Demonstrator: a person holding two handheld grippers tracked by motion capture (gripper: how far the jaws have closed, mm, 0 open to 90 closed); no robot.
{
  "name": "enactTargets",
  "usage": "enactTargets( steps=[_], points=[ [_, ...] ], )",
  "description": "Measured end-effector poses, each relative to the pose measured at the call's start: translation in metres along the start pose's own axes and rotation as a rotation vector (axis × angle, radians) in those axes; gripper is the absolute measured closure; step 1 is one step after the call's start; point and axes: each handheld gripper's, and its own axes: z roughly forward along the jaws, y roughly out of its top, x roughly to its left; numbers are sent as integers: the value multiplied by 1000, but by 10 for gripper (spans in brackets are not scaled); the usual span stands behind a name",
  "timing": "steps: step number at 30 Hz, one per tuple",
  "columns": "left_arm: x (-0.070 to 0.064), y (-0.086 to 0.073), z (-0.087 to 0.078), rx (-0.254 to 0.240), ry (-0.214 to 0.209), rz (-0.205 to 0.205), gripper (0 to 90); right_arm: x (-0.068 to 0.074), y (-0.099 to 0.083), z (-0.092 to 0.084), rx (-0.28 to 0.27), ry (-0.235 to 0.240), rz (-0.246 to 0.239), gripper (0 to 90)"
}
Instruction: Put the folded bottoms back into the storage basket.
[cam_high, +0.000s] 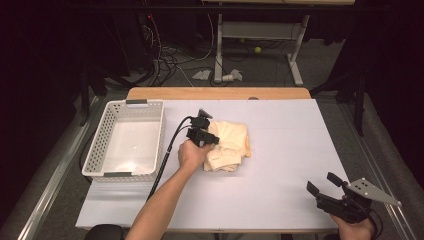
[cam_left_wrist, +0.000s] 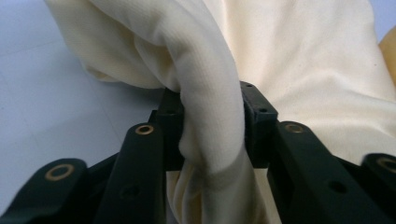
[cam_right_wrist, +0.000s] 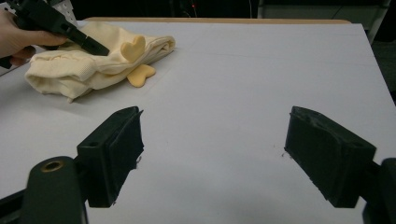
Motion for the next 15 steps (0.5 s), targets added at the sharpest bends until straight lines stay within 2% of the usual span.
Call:
enactTargets(
  steps=[5, 9, 15],
  points=[
    [0, -1, -5, -6, -12, 48, 698, 0, 0, 0, -2, 0, 0, 197],
    [-1, -1, -14, -23, -35, 66, 704, -1, 0, -1, -2, -2, 5, 197],
    [-6, 0, -29, -76, -86, 77, 707, -1, 0, -1, -2, -2, 6, 197]
  ],
)
